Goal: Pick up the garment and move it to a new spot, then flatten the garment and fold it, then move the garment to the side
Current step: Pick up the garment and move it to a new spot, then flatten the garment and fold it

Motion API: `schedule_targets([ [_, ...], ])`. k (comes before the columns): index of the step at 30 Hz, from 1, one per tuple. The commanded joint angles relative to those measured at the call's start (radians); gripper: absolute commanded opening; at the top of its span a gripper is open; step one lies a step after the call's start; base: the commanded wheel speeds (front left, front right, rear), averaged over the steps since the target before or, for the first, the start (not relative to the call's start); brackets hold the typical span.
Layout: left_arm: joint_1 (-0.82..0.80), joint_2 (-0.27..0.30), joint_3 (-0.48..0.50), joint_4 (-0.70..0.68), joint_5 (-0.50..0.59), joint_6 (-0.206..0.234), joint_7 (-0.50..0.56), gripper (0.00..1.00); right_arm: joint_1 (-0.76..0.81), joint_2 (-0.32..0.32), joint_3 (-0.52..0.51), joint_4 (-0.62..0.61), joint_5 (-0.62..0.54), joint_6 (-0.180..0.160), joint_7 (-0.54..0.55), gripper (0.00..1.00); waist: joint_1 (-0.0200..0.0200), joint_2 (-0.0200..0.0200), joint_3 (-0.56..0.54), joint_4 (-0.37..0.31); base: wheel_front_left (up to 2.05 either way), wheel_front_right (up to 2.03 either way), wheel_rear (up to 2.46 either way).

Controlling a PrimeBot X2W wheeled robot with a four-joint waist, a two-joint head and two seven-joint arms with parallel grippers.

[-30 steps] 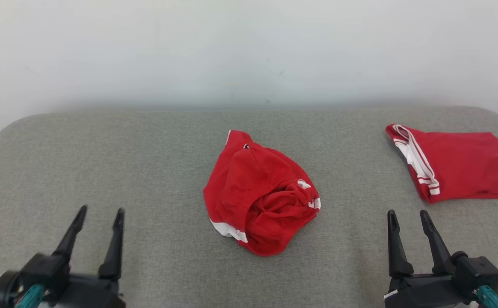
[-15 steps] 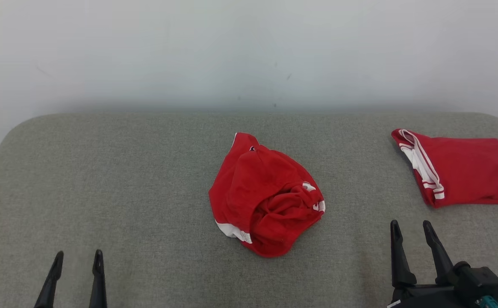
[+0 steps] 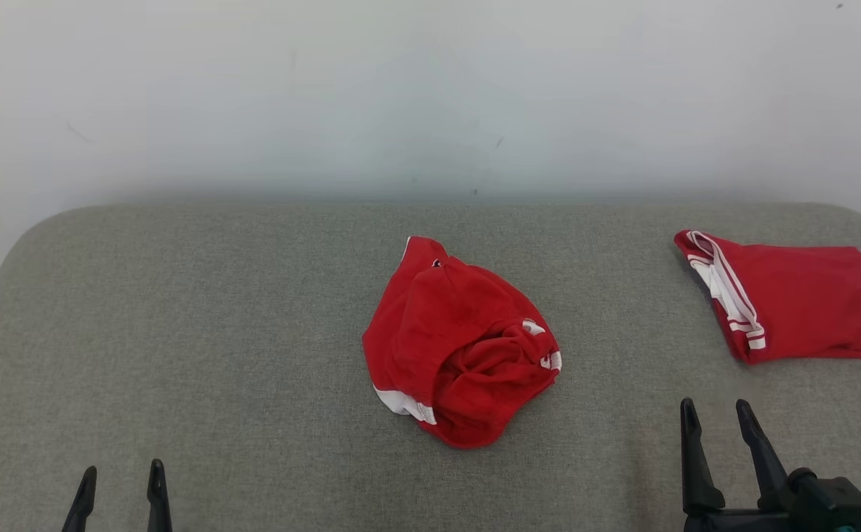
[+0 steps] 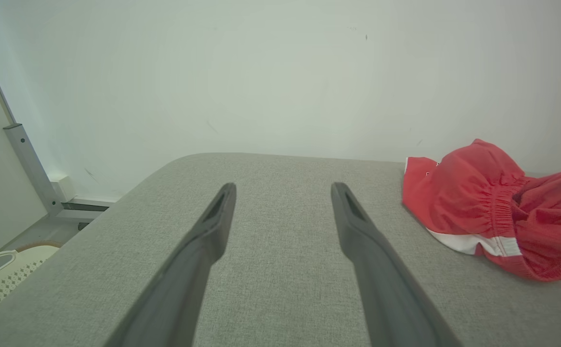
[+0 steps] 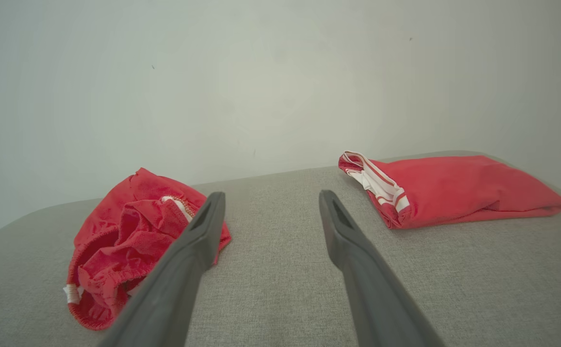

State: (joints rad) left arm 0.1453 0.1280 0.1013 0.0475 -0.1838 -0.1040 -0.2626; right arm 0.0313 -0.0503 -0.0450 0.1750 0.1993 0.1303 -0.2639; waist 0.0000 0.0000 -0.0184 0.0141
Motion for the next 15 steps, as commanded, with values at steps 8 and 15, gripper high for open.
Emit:
schedule_targets([
  [8, 0.016, -0.031, 0.021, 0.002, 0.039, -0.021, -0.003, 1.00, 0.020, 0.000, -0.002, 0.007, -0.003, 0.000, 0.000, 1.00, 0.0000, 0.0000, -0.003, 0.003, 0.00, 0.00, 0.00],
  [15, 0.013, -0.039, 0.019, 0.004, 0.057, -0.028, -0.003, 1.00, 0.022, 0.000, 0.003, 0.012, -0.002, 0.000, 0.000, 1.00, 0.0000, 0.0000, -0.003, 0.001, 0.00, 0.00, 0.00],
])
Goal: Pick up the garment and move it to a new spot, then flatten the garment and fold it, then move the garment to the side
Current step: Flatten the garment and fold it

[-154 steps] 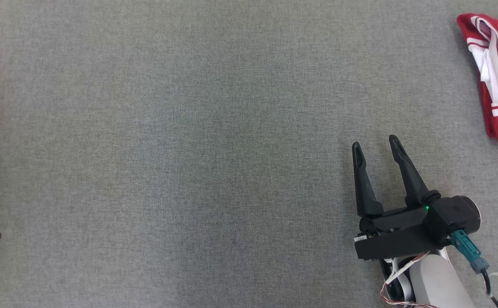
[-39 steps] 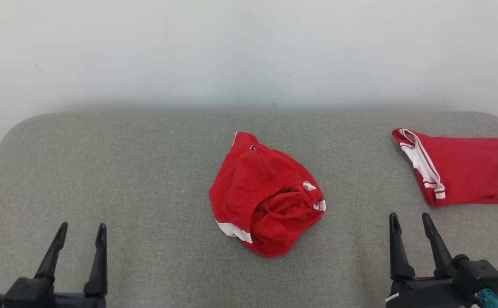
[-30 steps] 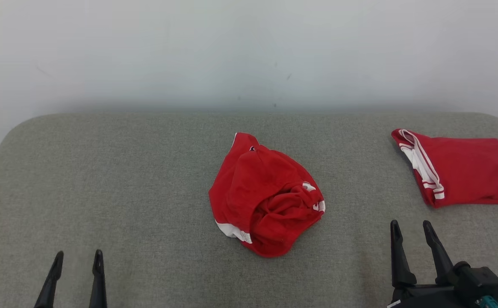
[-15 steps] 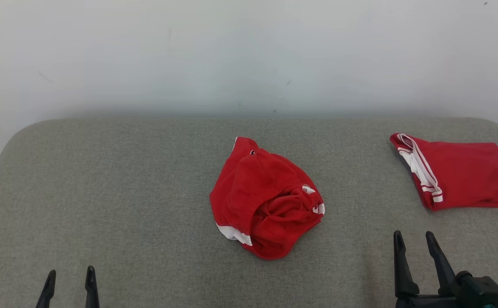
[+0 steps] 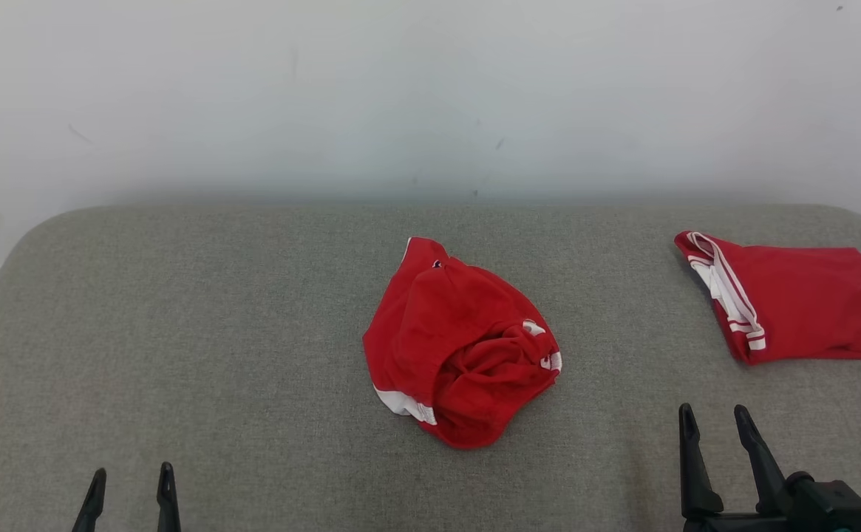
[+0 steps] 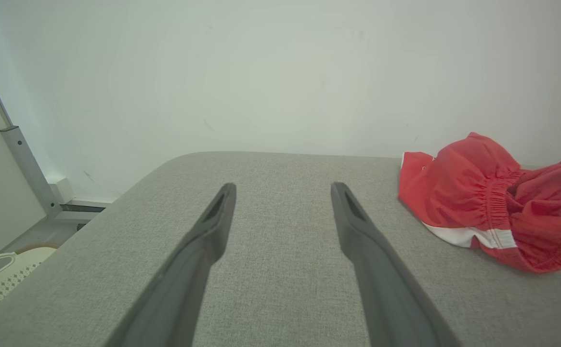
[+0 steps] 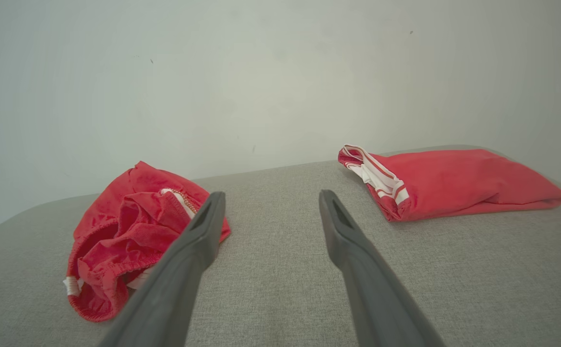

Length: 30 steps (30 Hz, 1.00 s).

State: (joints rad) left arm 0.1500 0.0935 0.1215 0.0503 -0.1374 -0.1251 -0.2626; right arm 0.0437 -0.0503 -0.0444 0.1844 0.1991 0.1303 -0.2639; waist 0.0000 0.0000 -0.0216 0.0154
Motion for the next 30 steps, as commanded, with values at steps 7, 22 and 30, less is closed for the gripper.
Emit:
schedule_targets([
  [7, 0.005, -0.004, -0.005, -0.003, 0.012, -0.006, -0.003, 1.00, 0.010, 0.000, 0.006, 0.008, 0.001, 0.000, 0.000, 1.00, 0.0000, 0.0000, 0.003, 0.001, 0.00, 0.00, 0.00],
  [22, 0.003, 0.006, -0.006, -0.005, 0.012, -0.005, -0.003, 1.00, 0.005, 0.000, 0.008, 0.012, 0.005, 0.000, 0.000, 1.00, 0.0000, 0.0000, 0.006, 0.001, 0.00, 0.00, 0.00],
  [30, -0.011, 0.007, -0.010, -0.003, 0.005, -0.005, -0.003, 1.00, -0.030, 0.000, 0.073, 0.011, 0.002, 0.000, 0.000, 1.00, 0.0000, 0.0000, 0.011, 0.009, 0.00, 0.00, 0.00],
])
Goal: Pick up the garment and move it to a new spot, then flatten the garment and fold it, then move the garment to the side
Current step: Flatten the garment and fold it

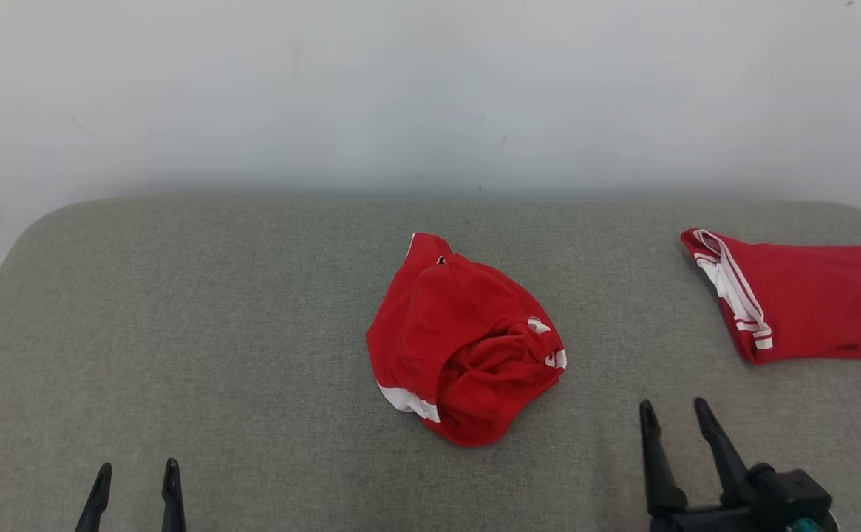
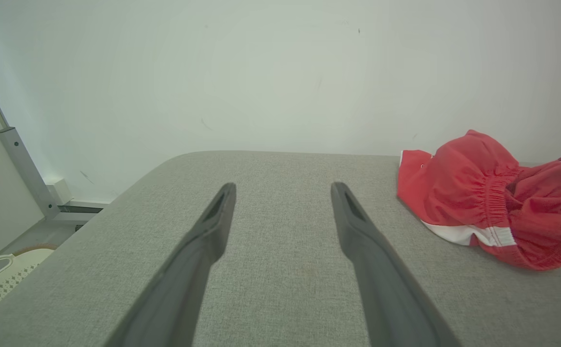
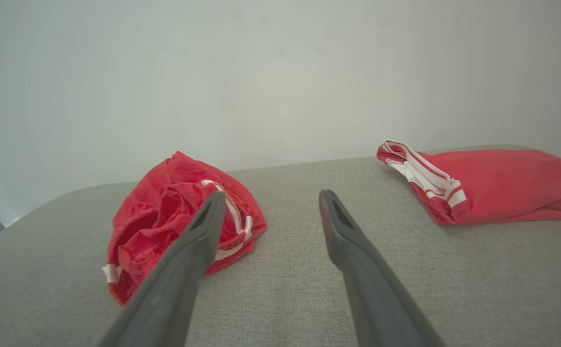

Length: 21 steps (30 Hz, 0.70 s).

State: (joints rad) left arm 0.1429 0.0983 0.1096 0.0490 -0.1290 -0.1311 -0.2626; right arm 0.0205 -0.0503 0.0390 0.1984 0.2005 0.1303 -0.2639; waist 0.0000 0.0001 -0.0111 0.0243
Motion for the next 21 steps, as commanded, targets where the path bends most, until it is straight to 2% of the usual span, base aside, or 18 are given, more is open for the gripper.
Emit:
schedule_targets([
  [1, -0.006, 0.001, 0.001, -0.001, -0.005, 0.001, -0.003, 1.00, -0.013, 0.000, 0.008, -0.001, 0.004, 0.000, 0.000, 1.00, 0.0000, -0.0001, 0.002, 0.003, 0.00, 0.00, 0.00],
  [6, -0.022, -0.007, -0.015, 0.004, -0.009, 0.001, -0.003, 1.00, -0.087, 0.000, 0.152, 0.049, 0.017, 0.000, 0.000, 1.00, 0.0000, -0.0001, 0.013, 0.029, 0.00, 0.00, 0.00],
  [14, -0.054, -0.014, -0.051, 0.018, -0.021, 0.001, -0.003, 1.00, -0.248, 0.000, 0.355, 0.235, 0.064, 0.000, 0.000, 1.00, 0.0000, -0.0001, 0.047, 0.092, 0.00, 0.00, 0.00],
  [21, -0.105, -0.016, -0.127, 0.041, -0.030, 0.001, -0.003, 1.00, -0.400, 0.000, 0.414, 0.448, 0.091, 0.000, 0.000, 1.00, 0.0000, -0.0001, 0.083, 0.179, 0.00, 0.00, 0.00],
])
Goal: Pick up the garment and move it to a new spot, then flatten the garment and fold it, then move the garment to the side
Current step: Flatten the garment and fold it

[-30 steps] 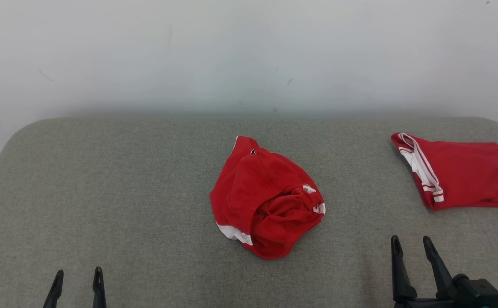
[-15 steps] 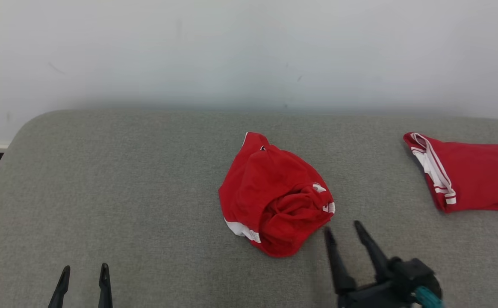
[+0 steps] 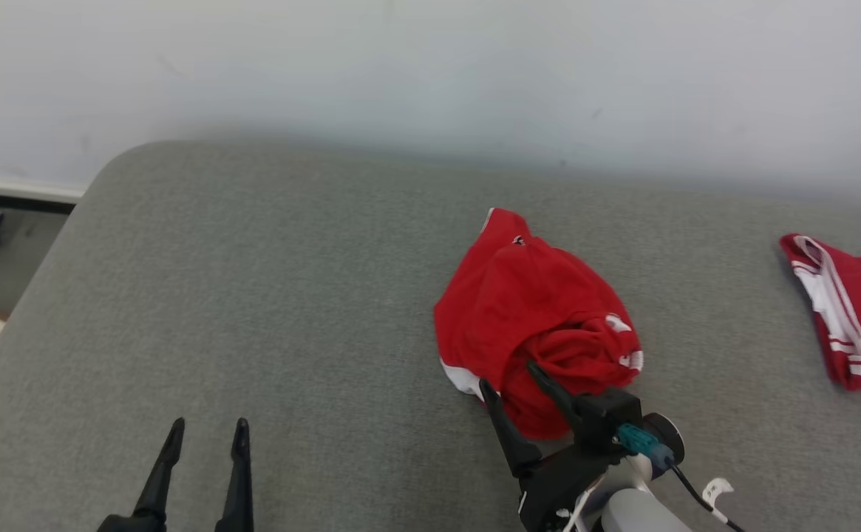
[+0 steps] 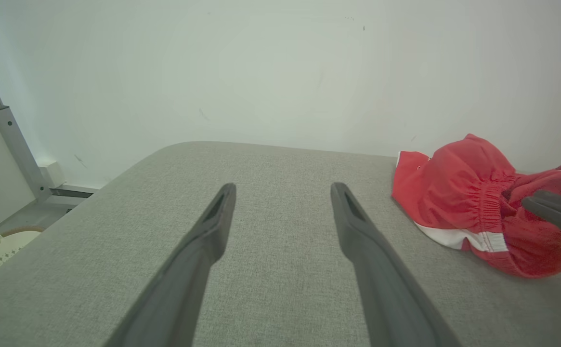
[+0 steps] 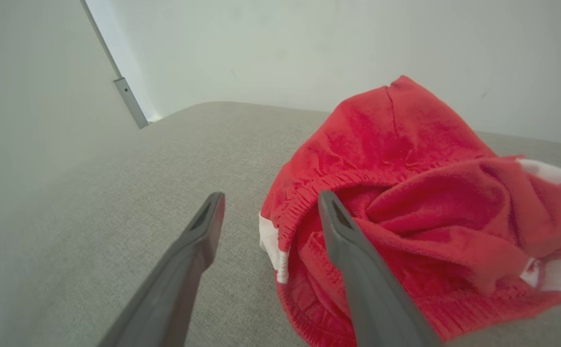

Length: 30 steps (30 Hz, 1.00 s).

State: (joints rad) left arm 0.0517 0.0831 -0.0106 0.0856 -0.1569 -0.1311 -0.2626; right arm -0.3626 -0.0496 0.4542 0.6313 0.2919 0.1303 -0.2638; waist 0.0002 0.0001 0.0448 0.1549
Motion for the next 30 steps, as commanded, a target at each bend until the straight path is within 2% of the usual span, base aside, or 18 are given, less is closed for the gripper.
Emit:
schedule_targets([
  [1, -0.020, -0.001, -0.018, 0.008, -0.005, 0.001, -0.003, 1.00, -0.032, -0.001, -0.003, 0.045, -0.003, 0.000, 0.000, 1.00, -0.0002, -0.0001, 0.032, 0.062, 0.00, 0.00, 0.00],
  [10, -0.055, 0.004, -0.062, 0.037, -0.031, 0.001, -0.003, 1.00, -0.116, -0.001, 0.040, 0.296, 0.040, 0.000, 0.000, 1.00, -0.0002, -0.0001, 0.044, 0.148, 0.00, 0.00, 0.00],
  [11, -0.056, 0.005, -0.063, 0.039, -0.033, 0.001, -0.003, 1.00, -0.122, 0.000, 0.046, 0.310, 0.053, 0.000, 0.000, 0.95, -0.0002, -0.0001, 0.042, 0.153, 0.00, 0.00, 0.00],
  [12, -0.055, 0.007, -0.061, 0.041, -0.035, 0.001, -0.003, 1.00, -0.129, 0.000, 0.050, 0.316, 0.059, 0.000, 0.000, 0.45, -0.0002, -0.0001, 0.039, 0.155, 0.00, 0.00, 0.00],
  [13, -0.052, 0.009, -0.060, 0.042, -0.038, 0.001, -0.003, 1.00, -0.136, -0.001, 0.055, 0.316, 0.057, 0.000, 0.000, 0.00, -0.0002, -0.0001, 0.036, 0.156, 0.00, 0.00, 0.00],
  [21, -0.009, 0.011, -0.037, 0.046, -0.038, 0.001, -0.003, 1.00, -0.079, -0.001, 0.015, 0.225, 0.046, 0.000, 0.000, 0.00, -0.0002, -0.0001, -0.005, 0.128, 0.00, 0.00, 0.00],
  [26, 0.016, 0.009, -0.032, 0.044, -0.049, 0.001, -0.003, 1.00, 0.040, -0.005, -0.042, 0.059, 0.052, 0.000, 0.000, 0.00, -0.0002, -0.0001, -0.036, 0.068, 0.00, 0.00, 0.00],
  [30, 0.032, 0.005, -0.041, 0.043, -0.053, 0.001, -0.003, 1.00, 0.201, -0.079, -0.068, -0.136, 0.055, 0.000, 0.000, 0.00, -0.0002, -0.0001, -0.043, -0.011, 0.00, 0.00, 0.00],
])
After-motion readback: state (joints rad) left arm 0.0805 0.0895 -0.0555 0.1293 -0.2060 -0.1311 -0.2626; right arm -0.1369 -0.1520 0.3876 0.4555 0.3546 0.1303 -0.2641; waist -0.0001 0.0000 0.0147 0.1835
